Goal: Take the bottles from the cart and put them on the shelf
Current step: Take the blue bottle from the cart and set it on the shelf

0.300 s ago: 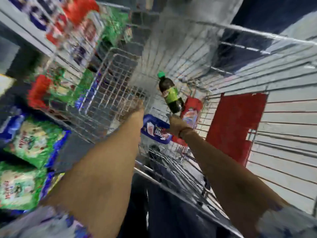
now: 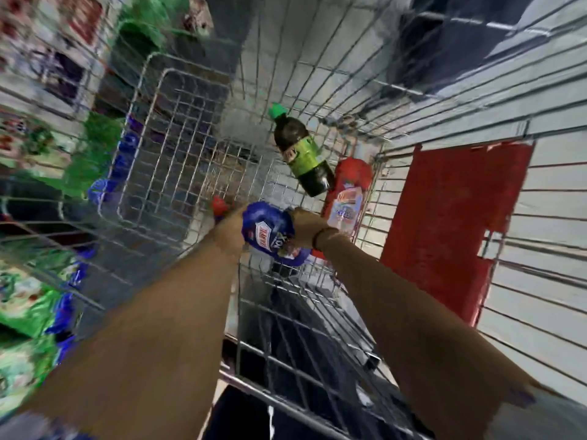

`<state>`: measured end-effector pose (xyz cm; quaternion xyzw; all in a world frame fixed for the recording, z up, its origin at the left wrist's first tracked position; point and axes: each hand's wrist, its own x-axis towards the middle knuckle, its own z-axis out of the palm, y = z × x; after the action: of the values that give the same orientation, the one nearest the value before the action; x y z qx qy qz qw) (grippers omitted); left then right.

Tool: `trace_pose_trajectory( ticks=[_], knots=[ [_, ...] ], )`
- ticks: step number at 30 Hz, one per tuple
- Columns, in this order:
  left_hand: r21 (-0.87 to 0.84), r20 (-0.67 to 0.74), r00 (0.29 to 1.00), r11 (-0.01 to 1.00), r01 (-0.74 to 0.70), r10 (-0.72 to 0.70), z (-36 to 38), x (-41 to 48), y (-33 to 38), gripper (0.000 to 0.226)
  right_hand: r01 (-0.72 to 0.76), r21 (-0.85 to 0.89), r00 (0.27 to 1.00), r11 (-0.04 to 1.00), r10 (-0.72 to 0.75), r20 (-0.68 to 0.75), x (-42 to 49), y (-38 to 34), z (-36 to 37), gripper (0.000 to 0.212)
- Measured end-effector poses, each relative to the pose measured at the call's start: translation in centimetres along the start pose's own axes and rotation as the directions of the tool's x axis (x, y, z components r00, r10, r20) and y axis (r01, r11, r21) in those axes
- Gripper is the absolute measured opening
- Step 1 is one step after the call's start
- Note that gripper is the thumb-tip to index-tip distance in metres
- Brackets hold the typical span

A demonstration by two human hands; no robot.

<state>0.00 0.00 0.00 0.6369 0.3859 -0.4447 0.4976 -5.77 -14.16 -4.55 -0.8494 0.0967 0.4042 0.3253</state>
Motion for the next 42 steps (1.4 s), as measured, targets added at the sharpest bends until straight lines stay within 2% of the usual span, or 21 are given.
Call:
trace_pose_trajectory(
  ticks=[4,8,13,16,21,25,29,32,35,38,42],
  knots=[
    [0.018,0.016,1.0,1.0,0.022,-0.023,0.1,-1.9,2.4,0.032,-0.016,0.271,1.0,0.963,0.017,0.001,-1.0,-0.3,-0.2,0.072],
    [0.027,0.068,0.997,0.998,-0.048,0.046,-0.9,-4.4,6.7,0.024,0.01,0.61,1.0,0.792,0.001,-0.018,-3.2,-2.5,-3.0,0.07],
    [-0.049,0.142,0.947,0.958,-0.284,0.288,-2.9,-10.0,11.9,0.037,0.161,0.734,0.985,0.66,-0.057,-0.165,-7.3,-7.6,-7.6,0.059],
    [-0.056,0.118,0.9,0.908,-0.415,0.419,-4.2,-14.3,13.6,0.035,0.242,0.723,0.965,0.647,-0.081,-0.25,-10.3,-10.2,-9.5,0.053],
    [-0.105,0.095,0.835,0.84,-0.533,0.542,-6.3,-19.7,14.3,0.032,0.313,0.658,0.94,0.685,-0.124,-0.317,-14.4,-13.7,-11.0,0.044],
    [-0.16,0.049,0.774,0.77,-0.618,0.631,-8.8,-23.3,14.1,0.021,0.387,0.597,0.908,0.703,-0.177,-0.379,-16.4,-16.9,-11.4,0.051],
    [-0.232,-0.054,0.706,0.679,-0.697,0.706,-12.5,-26.6,13.6,0.02,0.47,0.537,0.87,0.7,-0.263,-0.418,-17.6,-20.9,-11.3,0.057],
    [-0.259,-0.102,0.646,0.607,-0.751,0.756,-15.8,-29.1,13.1,0.018,0.534,0.528,0.84,0.66,-0.346,-0.417,-18.0,-24.2,-10.7,0.055],
    [-0.279,-0.176,0.554,0.498,-0.821,0.814,-20.0,-31.2,12.3,0.017,0.572,0.495,0.819,0.655,-0.426,-0.383,-18.0,-27.8,-9.6,0.06],
    [-0.256,-0.257,0.448,0.386,-0.886,0.857,-24.3,-32.9,11.5,0.014,0.603,0.396,0.797,0.693,-0.495,-0.346,-17.3,-32.1,-8.6,0.068],
    [-0.181,-0.363,0.31,0.259,-0.949,0.879,-30.3,-34.8,10.4,0.014,0.691,0.245,0.715,0.679,-0.593,-0.371,-16.2,-39.2,-7.0,0.069]
  ],
)
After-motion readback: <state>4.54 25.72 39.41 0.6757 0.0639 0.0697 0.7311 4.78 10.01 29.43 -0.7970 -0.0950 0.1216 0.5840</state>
